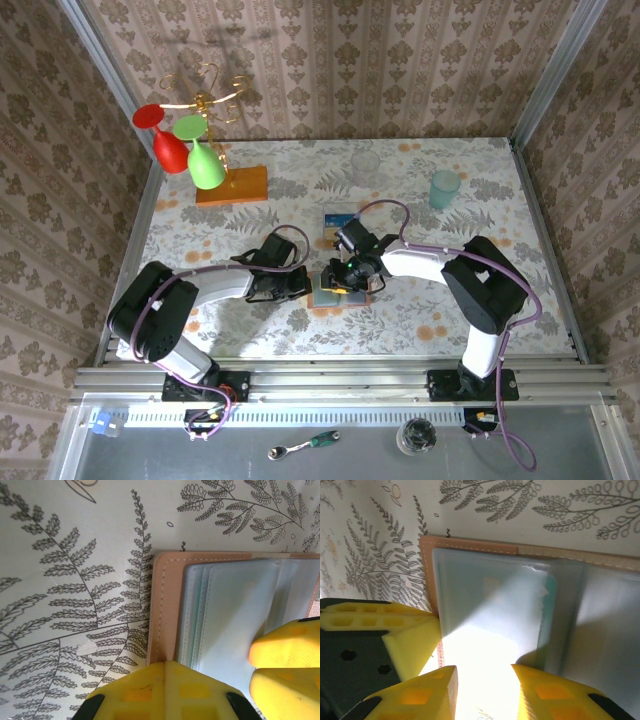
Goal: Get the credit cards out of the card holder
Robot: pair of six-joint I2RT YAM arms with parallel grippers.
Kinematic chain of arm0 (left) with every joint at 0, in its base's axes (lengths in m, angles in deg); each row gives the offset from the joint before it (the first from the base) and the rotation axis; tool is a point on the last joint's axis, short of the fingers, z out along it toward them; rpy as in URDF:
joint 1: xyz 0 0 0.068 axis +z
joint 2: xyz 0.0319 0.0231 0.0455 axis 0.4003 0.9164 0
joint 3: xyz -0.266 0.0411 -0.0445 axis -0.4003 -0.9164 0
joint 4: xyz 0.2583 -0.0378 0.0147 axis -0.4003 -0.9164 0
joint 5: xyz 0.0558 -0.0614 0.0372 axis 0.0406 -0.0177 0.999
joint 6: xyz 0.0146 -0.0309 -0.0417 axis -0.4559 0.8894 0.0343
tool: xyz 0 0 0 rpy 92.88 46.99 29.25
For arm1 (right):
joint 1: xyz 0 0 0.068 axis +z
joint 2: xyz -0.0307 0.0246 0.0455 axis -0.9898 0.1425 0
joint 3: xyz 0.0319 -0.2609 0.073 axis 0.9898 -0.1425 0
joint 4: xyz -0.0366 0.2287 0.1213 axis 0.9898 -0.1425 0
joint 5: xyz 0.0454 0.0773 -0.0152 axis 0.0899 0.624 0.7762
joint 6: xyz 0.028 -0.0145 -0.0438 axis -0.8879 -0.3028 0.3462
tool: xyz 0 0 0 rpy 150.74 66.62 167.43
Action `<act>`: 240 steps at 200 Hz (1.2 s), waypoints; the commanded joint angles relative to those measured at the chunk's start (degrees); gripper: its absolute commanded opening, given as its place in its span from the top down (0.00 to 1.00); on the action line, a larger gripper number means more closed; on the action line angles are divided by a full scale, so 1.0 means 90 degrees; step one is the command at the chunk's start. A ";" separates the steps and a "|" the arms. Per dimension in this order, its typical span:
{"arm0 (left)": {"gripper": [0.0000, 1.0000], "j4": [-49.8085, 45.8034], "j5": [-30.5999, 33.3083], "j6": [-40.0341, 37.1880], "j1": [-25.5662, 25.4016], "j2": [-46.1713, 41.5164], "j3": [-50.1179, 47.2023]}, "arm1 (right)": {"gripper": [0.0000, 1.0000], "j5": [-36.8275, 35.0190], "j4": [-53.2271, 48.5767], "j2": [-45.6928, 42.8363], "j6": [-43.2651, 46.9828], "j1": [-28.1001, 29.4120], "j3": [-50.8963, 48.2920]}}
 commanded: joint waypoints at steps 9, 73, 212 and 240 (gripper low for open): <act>1.00 -0.0092 0.0028 -0.0071 0.0003 0.0086 -0.0145 | 0.65 -0.0325 -0.0425 0.0037 0.0112 0.0035 0.0208; 1.00 -0.0098 0.0013 -0.0079 0.0010 0.0086 -0.0160 | 0.65 -0.0609 -0.0718 -0.0167 0.0270 0.0014 0.0197; 1.00 -0.0474 0.0062 -0.0231 0.0042 -0.0021 0.0223 | 0.73 -0.0210 -0.0188 -0.0310 0.0270 -0.0306 -0.0348; 1.00 -0.0607 0.0071 -0.0226 0.0040 -0.0174 0.0357 | 0.74 -0.0178 -0.0119 -0.0329 0.0275 -0.0354 -0.0425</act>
